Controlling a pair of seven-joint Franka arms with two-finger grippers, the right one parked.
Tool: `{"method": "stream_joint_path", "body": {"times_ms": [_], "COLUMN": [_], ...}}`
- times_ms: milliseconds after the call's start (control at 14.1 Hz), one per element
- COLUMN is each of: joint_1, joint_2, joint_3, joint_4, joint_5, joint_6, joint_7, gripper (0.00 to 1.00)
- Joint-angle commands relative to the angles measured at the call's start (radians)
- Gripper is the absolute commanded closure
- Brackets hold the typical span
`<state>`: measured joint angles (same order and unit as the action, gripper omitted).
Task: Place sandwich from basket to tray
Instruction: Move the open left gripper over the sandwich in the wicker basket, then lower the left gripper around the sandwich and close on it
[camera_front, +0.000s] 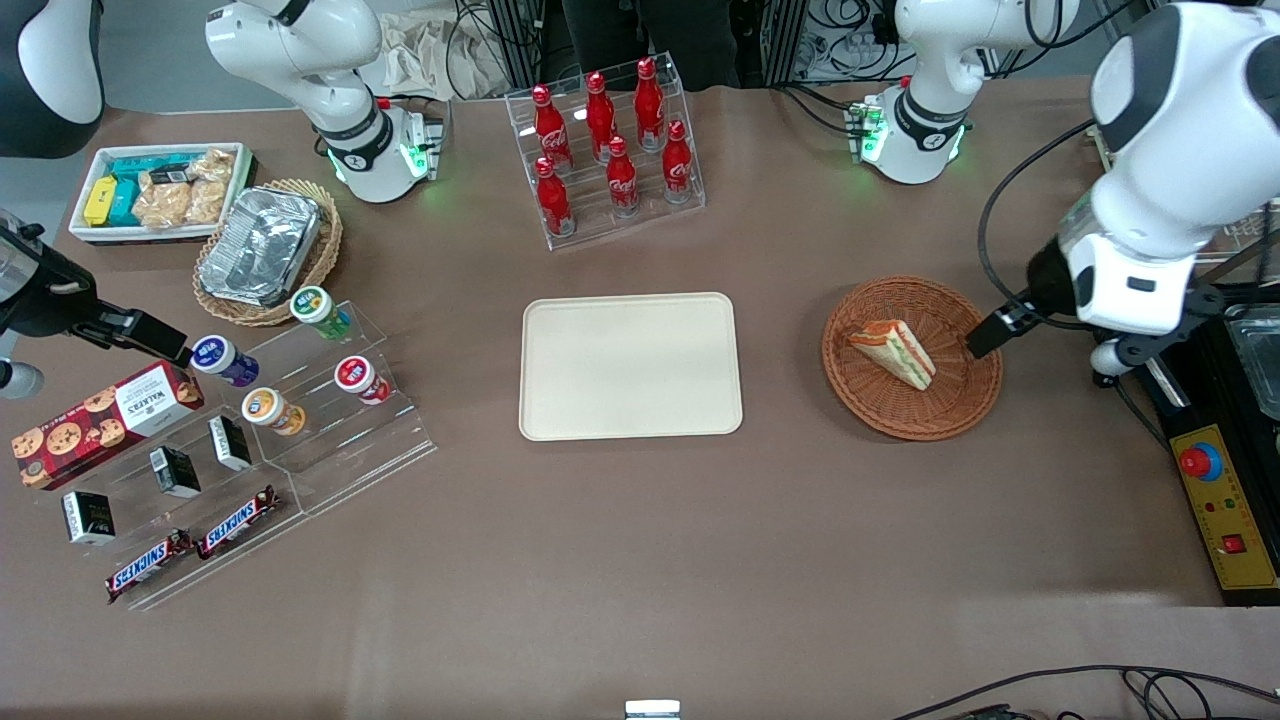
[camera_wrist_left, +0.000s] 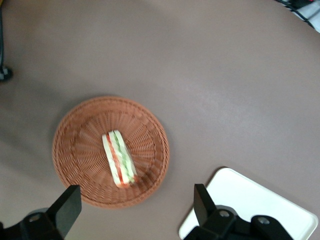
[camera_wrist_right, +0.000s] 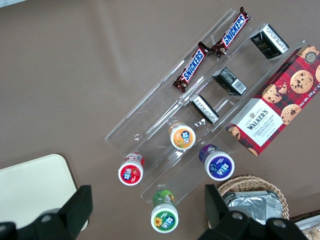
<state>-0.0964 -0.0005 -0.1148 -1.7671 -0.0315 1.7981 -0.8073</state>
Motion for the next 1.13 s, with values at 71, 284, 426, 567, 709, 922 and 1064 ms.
{"method": "stream_joint_path", "body": {"times_ms": [71, 284, 426, 567, 709, 922, 1064], "joint_1": [-0.042, -0.062, -0.063, -0.063, -0.062, -0.062, -0.062], "joint_2": [0.016, 0.022, 0.001, -0.013, -0.016, -0.015, -0.015], "joint_3": [0.003, 0.003, 0.003, 0.003, 0.004, 0.004, 0.004], "joint_4": [-0.043, -0.115, -0.205, -0.283, -0.351, -0.44, -0.503], "joint_5": [-0.008, 0.008, 0.01, 0.01, 0.01, 0.01, 0.01], "joint_6": [-0.003, 0.027, 0.117, 0.177, 0.239, 0.315, 0.375], "joint_7": [-0.156, -0.21, -0.246, -0.248, -0.25, -0.28, -0.312], "gripper": [0.0, 0.0, 0.0, 0.0, 0.0, 0.0, 0.0]}}
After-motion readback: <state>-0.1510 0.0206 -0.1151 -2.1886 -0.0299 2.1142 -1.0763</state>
